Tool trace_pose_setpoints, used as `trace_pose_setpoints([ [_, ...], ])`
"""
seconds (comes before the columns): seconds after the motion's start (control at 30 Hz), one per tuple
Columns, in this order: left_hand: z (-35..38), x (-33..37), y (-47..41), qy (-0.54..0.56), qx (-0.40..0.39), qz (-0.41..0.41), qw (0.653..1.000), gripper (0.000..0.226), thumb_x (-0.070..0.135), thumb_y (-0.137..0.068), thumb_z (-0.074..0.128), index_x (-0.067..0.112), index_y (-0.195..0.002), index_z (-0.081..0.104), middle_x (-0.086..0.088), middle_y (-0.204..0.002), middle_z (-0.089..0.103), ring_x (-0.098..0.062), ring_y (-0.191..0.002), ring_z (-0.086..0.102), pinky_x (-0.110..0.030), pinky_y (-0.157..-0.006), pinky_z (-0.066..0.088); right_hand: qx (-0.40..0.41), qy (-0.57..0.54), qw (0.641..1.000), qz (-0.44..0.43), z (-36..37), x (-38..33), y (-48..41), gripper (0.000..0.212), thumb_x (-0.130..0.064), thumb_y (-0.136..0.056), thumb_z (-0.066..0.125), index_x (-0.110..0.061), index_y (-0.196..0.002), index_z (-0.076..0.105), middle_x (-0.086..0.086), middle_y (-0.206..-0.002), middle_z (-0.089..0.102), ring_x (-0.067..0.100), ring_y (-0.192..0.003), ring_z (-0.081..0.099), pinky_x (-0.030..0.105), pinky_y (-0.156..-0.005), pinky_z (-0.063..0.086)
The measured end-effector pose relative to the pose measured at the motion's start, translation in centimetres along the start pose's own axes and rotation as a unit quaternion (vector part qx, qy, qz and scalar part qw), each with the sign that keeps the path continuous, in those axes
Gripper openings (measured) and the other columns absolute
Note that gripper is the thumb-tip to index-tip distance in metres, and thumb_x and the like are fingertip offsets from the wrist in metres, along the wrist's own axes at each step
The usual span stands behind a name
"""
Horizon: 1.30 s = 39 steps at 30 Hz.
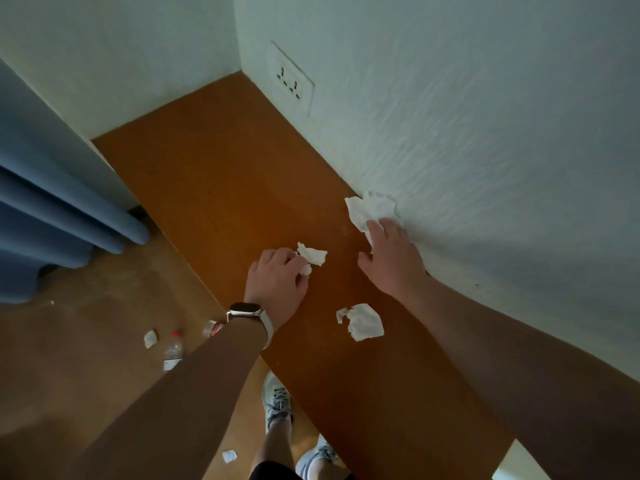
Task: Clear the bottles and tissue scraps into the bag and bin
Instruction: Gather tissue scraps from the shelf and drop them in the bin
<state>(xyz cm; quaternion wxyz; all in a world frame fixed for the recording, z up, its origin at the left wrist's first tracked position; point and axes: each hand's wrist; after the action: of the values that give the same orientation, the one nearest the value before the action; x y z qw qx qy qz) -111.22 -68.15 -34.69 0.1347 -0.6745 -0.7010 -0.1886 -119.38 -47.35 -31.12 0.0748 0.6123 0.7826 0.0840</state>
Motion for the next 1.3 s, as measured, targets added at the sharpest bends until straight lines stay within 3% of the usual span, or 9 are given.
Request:
trace_pose_setpoints([
  [0.27, 0.0, 0.2, 0.6, 0.023, -0.001, 0.003, 1.000, 0.020, 0.026, -0.093, 0.054, 0.022, -0.105, 0.070, 0.005, -0.113, 0.063, -0.020, -0.109, 0.051, -0.036, -0.089, 0.040, 0.032, -0.018, 0.999, -0.013, 0.9, 0.6, 0.3, 0.028, -0.028, -0.094, 0.057, -0.019, -0.120, 0.059, 0.002, -0.110, 0.060, 0.015, -0.098, 0.057, 0.027, -0.078, 0.053],
  [0.47, -1.1, 1.2, 1.6, 0.058, -0.001, -0.020, 0.998, 0.018, 0.024, -0.092, 0.054, 0.022, -0.104, 0.068, 0.006, -0.108, 0.064, -0.016, -0.105, 0.054, -0.033, -0.089, 0.041, 0.005, -0.058, 0.998, 0.019, -0.5, 0.8, 1.9, 0.021, -0.026, -0.096, 0.056, -0.018, -0.115, 0.061, -0.004, -0.095, 0.063, 0.007, -0.079, 0.059, 0.018, -0.064, 0.044],
  [0.7, -3.8, 4.1, 2.7, 0.090, -0.027, -0.018, 0.995, 0.017, 0.030, -0.093, 0.055, 0.023, -0.105, 0.065, 0.010, -0.100, 0.063, -0.009, -0.091, 0.055, -0.030, -0.080, 0.050, 0.036, -0.094, 0.994, 0.049, -4.2, 0.9, 5.6, 0.022, -0.025, -0.096, 0.051, -0.018, -0.115, 0.059, -0.004, -0.101, 0.063, 0.012, -0.088, 0.061, 0.023, -0.068, 0.044],
  [0.8, -4.7, 5.8, 2.8, 0.096, -0.039, -0.005, 0.995, 0.016, 0.031, -0.094, 0.054, 0.024, -0.104, 0.064, 0.013, -0.093, 0.058, -0.007, -0.086, 0.054, -0.021, -0.068, 0.044, 0.045, -0.112, 0.990, 0.075, -5.9, 1.3, 7.8, 0.024, -0.026, -0.097, 0.047, -0.020, -0.117, 0.058, -0.005, -0.099, 0.060, 0.010, -0.086, 0.060, 0.024, -0.069, 0.044],
  [0.9, -5.4, 7.7, 3.2, 0.111, -0.045, 0.013, 0.993, 0.011, 0.031, -0.094, 0.054, 0.026, -0.099, 0.062, 0.013, -0.090, 0.058, -0.005, -0.082, 0.054, -0.014, -0.059, 0.034, 0.047, -0.133, 0.985, 0.100, -7.5, 1.9, 10.5, 0.031, -0.027, -0.098, 0.046, -0.019, -0.125, 0.057, -0.004, -0.114, 0.063, 0.012, -0.095, 0.061, 0.027, -0.080, 0.048],
  [1.03, -5.7, 10.3, 3.9, 0.139, -0.057, 0.057, 0.987, 0.003, 0.029, -0.092, 0.058, 0.027, -0.091, 0.057, 0.010, -0.085, 0.061, -0.008, -0.079, 0.057, -0.017, -0.062, 0.045, 0.057, -0.168, 0.975, 0.134, -8.7, 3.1, 14.4, 0.026, -0.023, -0.096, 0.044, -0.015, -0.116, 0.058, -0.003, -0.100, 0.058, 0.010, -0.083, 0.051, 0.026, -0.074, 0.040],
  [1.13, -5.9, 12.2, 4.6, 0.157, -0.076, 0.090, 0.981, 0.005, 0.028, -0.092, 0.060, 0.027, -0.091, 0.056, 0.009, -0.084, 0.061, -0.009, -0.080, 0.059, -0.021, -0.068, 0.051, 0.070, -0.222, 0.959, 0.160, -9.2, 3.9, 17.8, 0.022, -0.020, -0.093, 0.047, -0.016, -0.112, 0.059, -0.005, -0.098, 0.058, 0.014, -0.088, 0.058, 0.031, -0.079, 0.049],
  [1.3, -6.7, 15.6, 6.8, 0.192, -0.084, 0.124, 0.970, 0.006, 0.026, -0.092, 0.062, 0.026, -0.096, 0.058, 0.012, -0.084, 0.061, -0.006, -0.079, 0.059, -0.016, -0.067, 0.047, 0.116, -0.274, 0.933, 0.203, -10.0, 5.4, 23.4, 0.021, -0.019, -0.092, 0.049, -0.017, -0.111, 0.059, -0.006, -0.095, 0.059, 0.011, -0.080, 0.053, 0.022, -0.070, 0.040],
])
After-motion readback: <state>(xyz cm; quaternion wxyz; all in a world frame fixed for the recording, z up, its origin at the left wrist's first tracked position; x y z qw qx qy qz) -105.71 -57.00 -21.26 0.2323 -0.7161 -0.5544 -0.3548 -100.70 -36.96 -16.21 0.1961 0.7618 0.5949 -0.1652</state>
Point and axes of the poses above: each hand's wrist, its own y-axis away from the middle knuckle, its own z-axis out of the palm, x = y × z
